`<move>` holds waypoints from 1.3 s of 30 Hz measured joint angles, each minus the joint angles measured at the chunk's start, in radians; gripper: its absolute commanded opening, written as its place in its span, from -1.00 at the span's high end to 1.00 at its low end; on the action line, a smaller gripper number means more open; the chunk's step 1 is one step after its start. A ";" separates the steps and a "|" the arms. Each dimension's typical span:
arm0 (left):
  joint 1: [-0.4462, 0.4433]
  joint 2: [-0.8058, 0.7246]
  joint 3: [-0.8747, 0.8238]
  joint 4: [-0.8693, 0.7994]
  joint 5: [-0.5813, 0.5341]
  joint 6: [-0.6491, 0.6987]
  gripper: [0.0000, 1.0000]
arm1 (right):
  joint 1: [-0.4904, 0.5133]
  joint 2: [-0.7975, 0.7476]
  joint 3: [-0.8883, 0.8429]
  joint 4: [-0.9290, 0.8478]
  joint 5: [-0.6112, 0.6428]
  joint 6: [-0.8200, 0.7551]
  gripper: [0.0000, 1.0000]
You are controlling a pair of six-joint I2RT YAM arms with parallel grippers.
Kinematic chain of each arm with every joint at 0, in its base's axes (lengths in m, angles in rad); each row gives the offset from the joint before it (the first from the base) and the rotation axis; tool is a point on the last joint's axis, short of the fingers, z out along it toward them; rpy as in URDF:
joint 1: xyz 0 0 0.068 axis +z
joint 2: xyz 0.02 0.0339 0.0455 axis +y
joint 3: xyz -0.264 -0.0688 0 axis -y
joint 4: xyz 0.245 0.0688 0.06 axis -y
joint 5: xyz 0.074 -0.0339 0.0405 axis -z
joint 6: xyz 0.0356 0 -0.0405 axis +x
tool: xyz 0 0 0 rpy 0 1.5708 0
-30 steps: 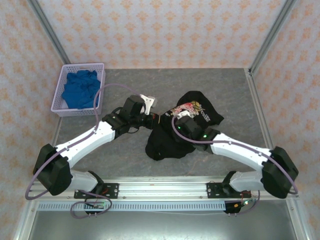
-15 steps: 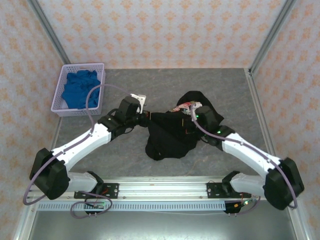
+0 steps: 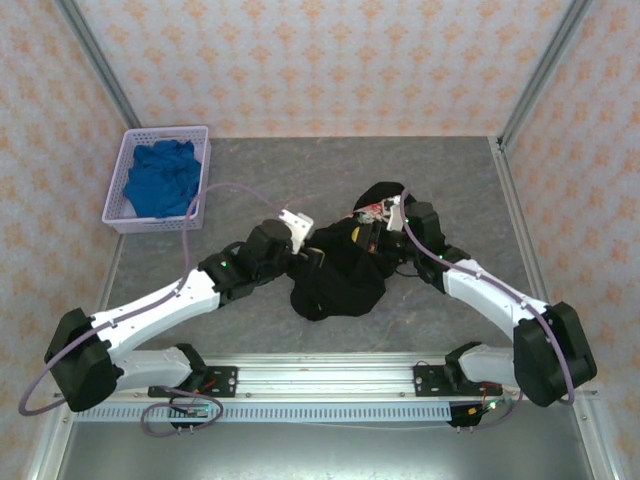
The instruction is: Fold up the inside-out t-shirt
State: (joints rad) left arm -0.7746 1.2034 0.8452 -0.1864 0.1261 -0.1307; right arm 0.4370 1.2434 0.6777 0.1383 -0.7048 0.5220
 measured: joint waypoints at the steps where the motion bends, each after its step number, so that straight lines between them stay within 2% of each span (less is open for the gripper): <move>1: -0.008 0.016 0.002 0.011 0.022 0.013 0.05 | -0.002 0.002 0.000 -0.002 -0.008 0.003 1.00; 7: -0.018 0.243 0.116 0.020 0.042 0.074 0.08 | -0.018 0.002 0.005 -0.019 -0.029 0.010 1.00; 12: -0.018 0.395 0.197 0.030 -0.063 0.112 -0.05 | -0.065 0.002 0.005 -0.020 -0.052 0.040 1.00; 15: -0.014 0.474 0.247 0.053 -0.115 0.132 -0.04 | -0.078 0.002 0.005 -0.019 -0.062 0.062 1.00; 17: -0.005 0.528 0.284 0.081 -0.134 0.135 0.11 | -0.089 0.002 0.005 -0.018 -0.071 0.083 1.00; 19: 0.012 0.573 0.309 0.117 -0.134 0.134 0.45 | -0.107 0.003 0.005 -0.017 -0.075 0.108 1.00; 20: 0.025 0.591 0.317 0.134 -0.122 0.129 0.71 | -0.118 0.003 0.005 -0.016 -0.075 0.118 1.00; 21: 0.040 0.605 0.322 0.150 -0.104 0.125 0.93 | -0.126 0.003 0.005 -0.016 -0.074 0.126 1.00; 22: 0.054 0.613 0.324 0.162 -0.082 0.119 1.00 | -0.133 0.003 0.005 -0.016 -0.074 0.133 1.00; 26: 0.098 0.592 0.317 0.208 0.052 0.093 1.00 | -0.147 0.002 0.005 -0.019 -0.057 0.134 1.00; 37: 0.156 0.232 0.209 0.265 0.557 -0.039 1.00 | -0.148 -0.071 0.120 -0.232 0.075 -0.105 1.00; 39: 0.164 0.203 0.202 0.264 0.627 -0.057 1.00 | -0.148 -0.074 0.172 -0.287 0.116 -0.161 0.89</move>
State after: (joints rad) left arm -0.6106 1.4059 1.0470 0.0776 0.7528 -0.1879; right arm 0.2890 1.1694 0.8494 -0.1490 -0.5888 0.3611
